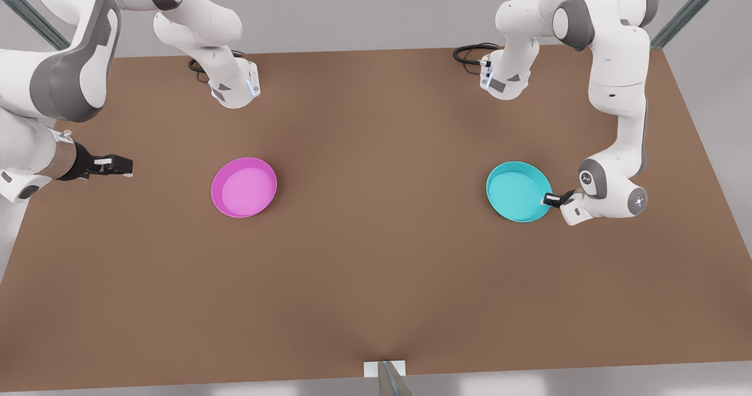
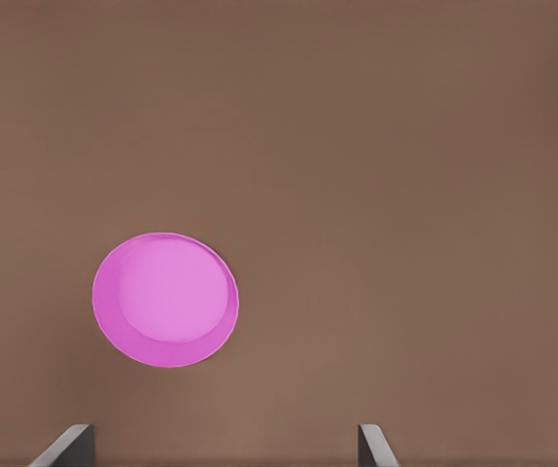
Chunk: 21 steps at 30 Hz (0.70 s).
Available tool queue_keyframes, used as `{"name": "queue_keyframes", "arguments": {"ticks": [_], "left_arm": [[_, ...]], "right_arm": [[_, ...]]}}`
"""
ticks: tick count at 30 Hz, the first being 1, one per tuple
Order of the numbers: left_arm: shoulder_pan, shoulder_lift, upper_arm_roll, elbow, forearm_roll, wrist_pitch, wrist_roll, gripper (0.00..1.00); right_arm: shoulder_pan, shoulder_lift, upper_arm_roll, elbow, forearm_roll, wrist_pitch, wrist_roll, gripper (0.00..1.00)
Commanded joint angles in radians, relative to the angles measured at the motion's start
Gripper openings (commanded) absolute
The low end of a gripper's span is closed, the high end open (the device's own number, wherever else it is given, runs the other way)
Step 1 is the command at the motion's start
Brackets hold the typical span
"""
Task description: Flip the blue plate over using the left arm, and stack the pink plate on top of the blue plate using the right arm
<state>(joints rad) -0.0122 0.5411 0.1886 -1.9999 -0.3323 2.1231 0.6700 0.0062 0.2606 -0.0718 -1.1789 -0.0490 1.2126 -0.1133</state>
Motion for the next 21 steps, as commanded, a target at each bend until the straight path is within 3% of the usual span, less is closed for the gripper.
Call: {"name": "queue_keyframes", "arguments": {"ticks": [1, 4, 6, 9, 14, 21], "left_arm": [[0.000, -0.001, 0.000, 0.003, -0.004, -0.002, -0.020, 0.21], [-0.020, -0.052, 0.002, 0.056, 0.048, -0.043, -0.067, 0.21], [-0.023, -0.072, 0.002, 0.096, 0.190, -0.049, -0.173, 0.21], [-0.058, -0.153, 0.002, 0.191, 0.190, -0.187, -0.408, 0.21], [-0.120, -0.216, 0.002, 0.230, 0.190, -0.203, -0.512, 0.21], [-0.279, -0.165, 0.000, 0.553, 0.279, -0.387, -0.954, 0.21]], "right_arm": [[0.000, -0.001, 0.000, 0.001, 0.000, 0.001, 0.000, 1.00], [0.000, -0.001, 0.000, 0.001, 0.000, -0.001, 0.000, 1.00], [0.000, -0.001, 0.000, -0.001, 0.000, -0.001, 0.000, 1.00], [0.000, -0.001, 0.000, -0.001, 0.000, -0.001, 0.000, 1.00], [-0.005, 0.002, -0.002, -0.001, 0.011, -0.004, -0.006, 1.00], [-0.018, 0.008, -0.002, -0.001, 0.026, -0.005, -0.011, 1.00]]}}
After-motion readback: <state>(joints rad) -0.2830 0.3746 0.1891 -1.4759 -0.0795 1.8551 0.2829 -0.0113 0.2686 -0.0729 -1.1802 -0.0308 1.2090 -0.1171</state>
